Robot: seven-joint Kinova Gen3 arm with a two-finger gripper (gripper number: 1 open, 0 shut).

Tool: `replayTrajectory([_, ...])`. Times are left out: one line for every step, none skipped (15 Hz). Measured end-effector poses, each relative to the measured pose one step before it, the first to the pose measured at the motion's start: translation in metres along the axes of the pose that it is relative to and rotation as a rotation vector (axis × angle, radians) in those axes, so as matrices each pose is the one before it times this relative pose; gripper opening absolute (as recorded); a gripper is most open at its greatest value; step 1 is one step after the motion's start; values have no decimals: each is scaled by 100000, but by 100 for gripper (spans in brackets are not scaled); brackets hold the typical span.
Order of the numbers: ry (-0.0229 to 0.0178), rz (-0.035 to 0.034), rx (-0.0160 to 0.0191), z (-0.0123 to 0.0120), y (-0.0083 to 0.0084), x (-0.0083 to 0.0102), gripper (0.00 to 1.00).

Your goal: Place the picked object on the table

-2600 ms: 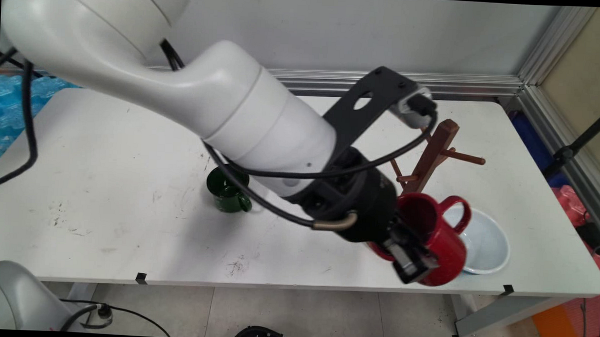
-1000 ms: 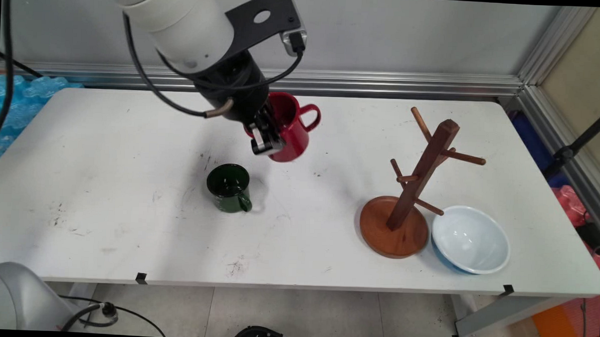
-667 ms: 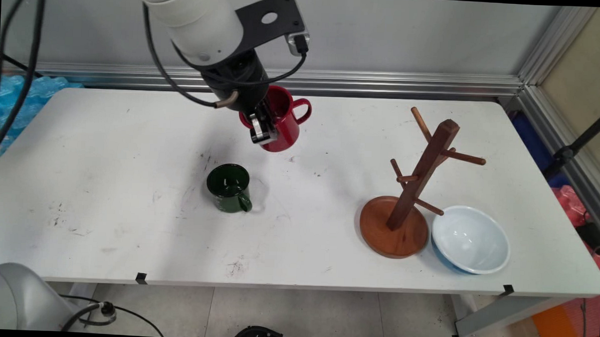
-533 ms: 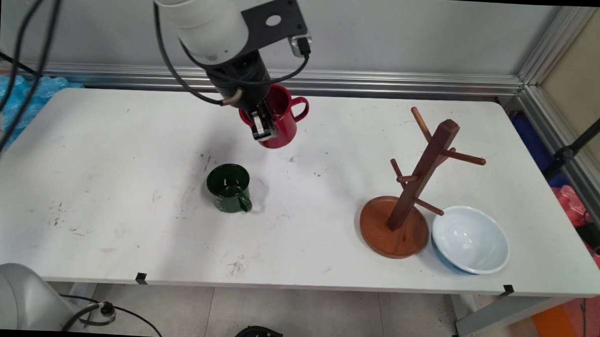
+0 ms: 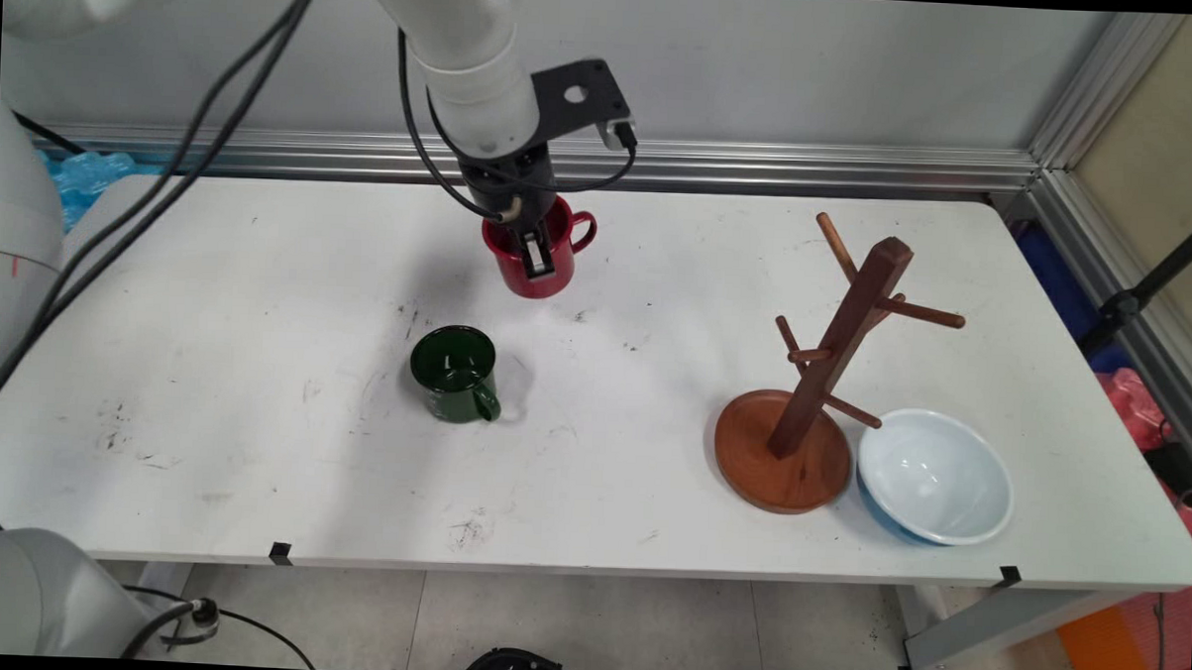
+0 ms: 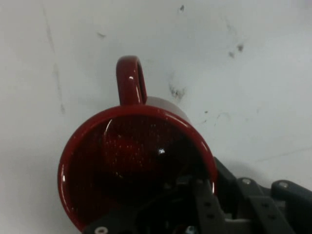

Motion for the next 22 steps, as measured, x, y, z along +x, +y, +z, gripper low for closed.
replayTrajectory([-1177, -964, -1124, 956, -309, 268, 0])
replayTrajectory([-1290, -810, -1337, 928, -284, 223, 0])
replayTrajectory([-1076, -503, -996, 665, -219, 117, 0])
replayTrajectory([-749, -313, -640, 405, -145, 42, 0])
replayTrajectory([-900, -360, -667, 438, -165, 19, 0])
replayTrajectory([-1225, -517, -911, 577, -227, -4, 0])
replayTrajectory([-727, -303, -630, 366, -147, 4, 0])
replayTrajectory([-671, -270, -633, 348, -132, -6, 0])
replayTrajectory([-785, -371, -943, 450, -164, -15, 0])
replayTrajectory([-565, -289, -957, 405, -131, 9, 0])
replayTrajectory([-289, -85, -1014, 352, -105, 48, 0])
replayTrajectory([-132, 4, -564, 186, -64, 18, 0])
replayTrajectory([-62, 47, -576, 190, -85, 47, 0])
replayTrajectory([-34, 5, -499, 160, -87, 31, 0])
replayTrajectory([13, 26, -416, 116, -73, 19, 0])
replayTrajectory([49, 4, -434, 111, -84, 29, 0])
replayTrajectory([74, 28, -344, 86, -68, 23, 100])
replayTrajectory([107, 12, -204, 40, -53, 13, 100])
replayTrajectory([159, 165, -224, 53, -76, 37, 100])
replayTrajectory([93, 269, -140, 42, -49, 33, 100])
replayTrajectory([94, 430, -127, 49, -79, 14, 100])
replayTrajectory([2, 382, -32, 21, -50, -9, 100])
